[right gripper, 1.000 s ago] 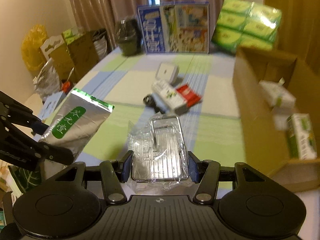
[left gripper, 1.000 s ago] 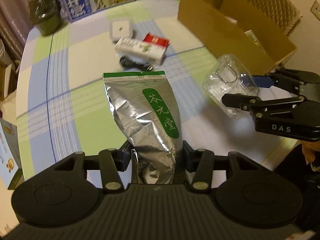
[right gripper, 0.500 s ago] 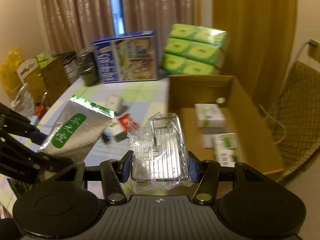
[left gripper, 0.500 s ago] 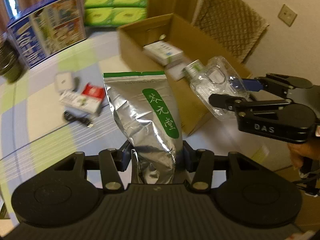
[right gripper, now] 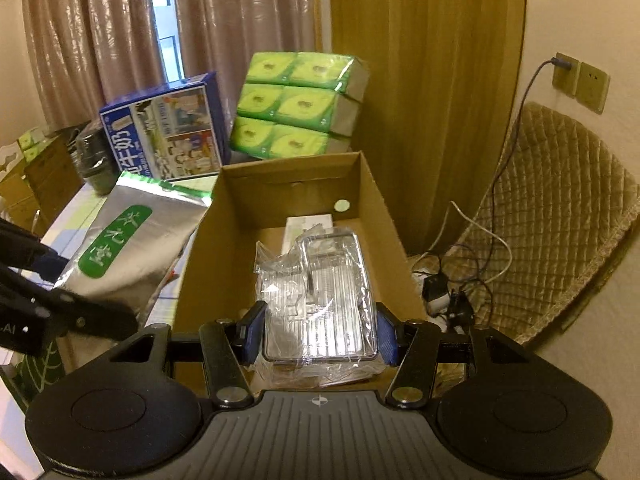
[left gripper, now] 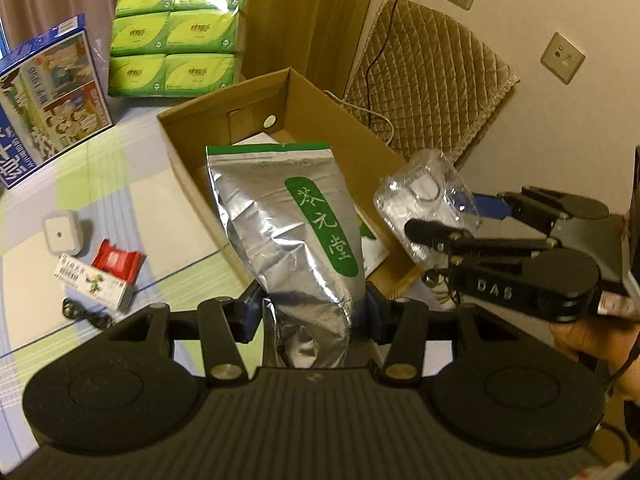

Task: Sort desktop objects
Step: 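Carry the foil bag with the left tool while the right tool carries the plastic box to the cardboard box, then open both tools to release the foil bag and plastic box into the cardboard box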

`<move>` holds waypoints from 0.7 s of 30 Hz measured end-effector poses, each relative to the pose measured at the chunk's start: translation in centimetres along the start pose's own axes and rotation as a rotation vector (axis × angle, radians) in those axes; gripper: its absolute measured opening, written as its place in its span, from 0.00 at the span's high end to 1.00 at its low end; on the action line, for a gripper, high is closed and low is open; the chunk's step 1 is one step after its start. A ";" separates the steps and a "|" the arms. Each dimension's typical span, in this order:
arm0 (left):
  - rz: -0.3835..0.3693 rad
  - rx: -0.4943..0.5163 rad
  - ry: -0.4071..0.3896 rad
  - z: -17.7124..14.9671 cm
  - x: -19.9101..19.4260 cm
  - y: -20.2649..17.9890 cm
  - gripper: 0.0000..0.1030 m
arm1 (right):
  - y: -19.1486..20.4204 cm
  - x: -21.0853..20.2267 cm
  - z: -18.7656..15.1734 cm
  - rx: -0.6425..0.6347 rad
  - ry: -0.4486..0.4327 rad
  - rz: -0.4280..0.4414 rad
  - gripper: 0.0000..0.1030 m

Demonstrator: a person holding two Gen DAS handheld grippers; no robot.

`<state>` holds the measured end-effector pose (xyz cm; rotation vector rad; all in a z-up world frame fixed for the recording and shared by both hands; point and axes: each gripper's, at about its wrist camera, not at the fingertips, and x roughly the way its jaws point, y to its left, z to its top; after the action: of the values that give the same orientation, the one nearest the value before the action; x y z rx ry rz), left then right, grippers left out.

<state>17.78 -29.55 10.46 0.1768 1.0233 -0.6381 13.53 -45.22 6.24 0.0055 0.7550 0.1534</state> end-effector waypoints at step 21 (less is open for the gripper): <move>0.027 -0.123 -0.023 3.6 5.5 0.5 0.56 | -2.6 4.8 1.6 -0.012 0.021 -0.025 0.49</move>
<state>22.65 -32.97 7.64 0.0752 1.0329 -0.5494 18.39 -47.05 3.97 -0.0175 0.7747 0.1344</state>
